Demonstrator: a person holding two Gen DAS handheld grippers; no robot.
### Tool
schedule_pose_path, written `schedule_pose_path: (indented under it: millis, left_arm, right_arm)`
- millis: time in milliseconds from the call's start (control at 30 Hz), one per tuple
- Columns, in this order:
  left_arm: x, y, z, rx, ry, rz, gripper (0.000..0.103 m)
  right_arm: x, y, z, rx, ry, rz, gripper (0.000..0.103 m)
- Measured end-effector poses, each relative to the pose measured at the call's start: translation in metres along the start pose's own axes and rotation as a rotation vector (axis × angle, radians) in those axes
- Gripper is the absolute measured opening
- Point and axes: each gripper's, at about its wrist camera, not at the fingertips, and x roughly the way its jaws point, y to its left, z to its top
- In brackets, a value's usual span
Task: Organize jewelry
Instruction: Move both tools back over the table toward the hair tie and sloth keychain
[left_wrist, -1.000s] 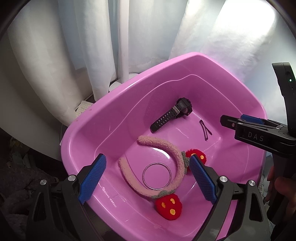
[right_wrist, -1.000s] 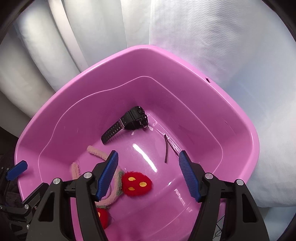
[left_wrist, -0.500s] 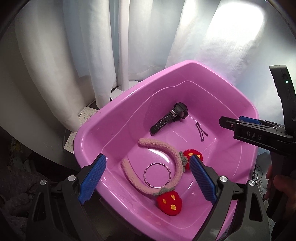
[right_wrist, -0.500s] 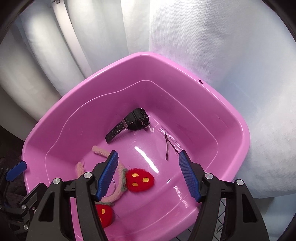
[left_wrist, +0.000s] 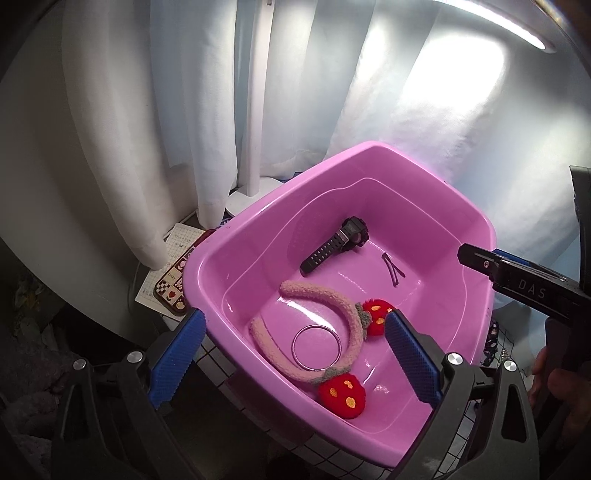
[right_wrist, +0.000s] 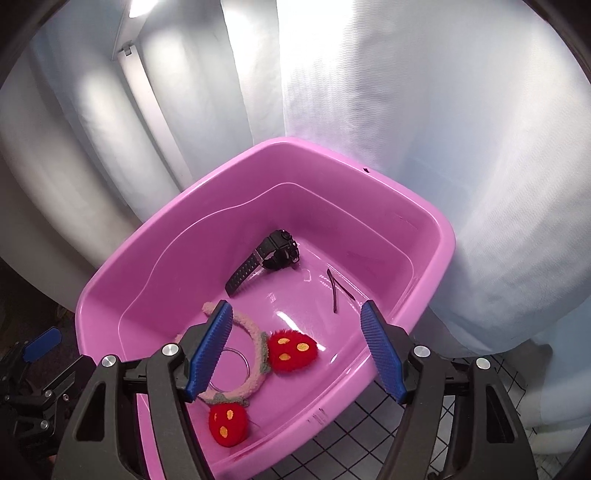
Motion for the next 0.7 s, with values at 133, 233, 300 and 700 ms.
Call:
schedule_pose_path:
  millis: [133, 233, 300, 700]
  left_arm:
    - [-0.008, -0.003, -0.004, 0.017, -0.015, -0.042, 0.096]
    - [-0.018, -0.010, -0.011, 0.032, -0.059, -0.052, 0.096]
    - [-0.026, -0.019, -0.016, 0.044, -0.080, -0.074, 0.096]
    - [-0.069, -0.141, -0.092, 0.256, -0.103, -0.222, 0.097]
  right_arm:
    - [-0.021, -0.006, -0.021, 0.051, -0.053, 0.001, 0.069]
    - [-0.043, -0.021, -0.042, 0.102, -0.104, -0.007, 0.071]
    - [-0.059, -0.036, -0.061, 0.137, -0.130, -0.011, 0.073]
    - [-0.159, -0.166, -0.248, 0.361, -0.121, -0.221, 0.073]
